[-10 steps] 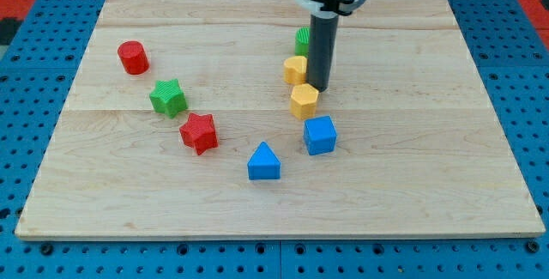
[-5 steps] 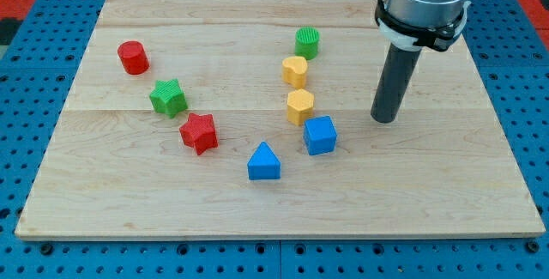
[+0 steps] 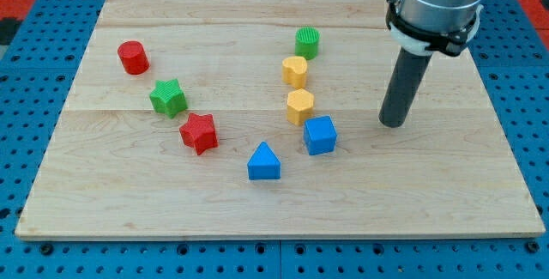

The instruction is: Push blue cube slightly towards left

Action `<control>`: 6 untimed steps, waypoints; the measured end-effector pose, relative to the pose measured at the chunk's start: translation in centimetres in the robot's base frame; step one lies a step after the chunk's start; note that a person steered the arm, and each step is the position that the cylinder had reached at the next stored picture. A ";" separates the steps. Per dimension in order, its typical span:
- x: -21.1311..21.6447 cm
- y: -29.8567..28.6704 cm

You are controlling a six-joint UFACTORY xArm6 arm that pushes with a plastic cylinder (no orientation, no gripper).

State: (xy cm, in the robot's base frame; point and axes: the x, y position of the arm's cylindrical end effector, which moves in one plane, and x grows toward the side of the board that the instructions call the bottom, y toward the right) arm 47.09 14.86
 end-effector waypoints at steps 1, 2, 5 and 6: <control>1.5 -1.1; 2.1 -4.7; 2.5 -11.1; 4.7 -7.7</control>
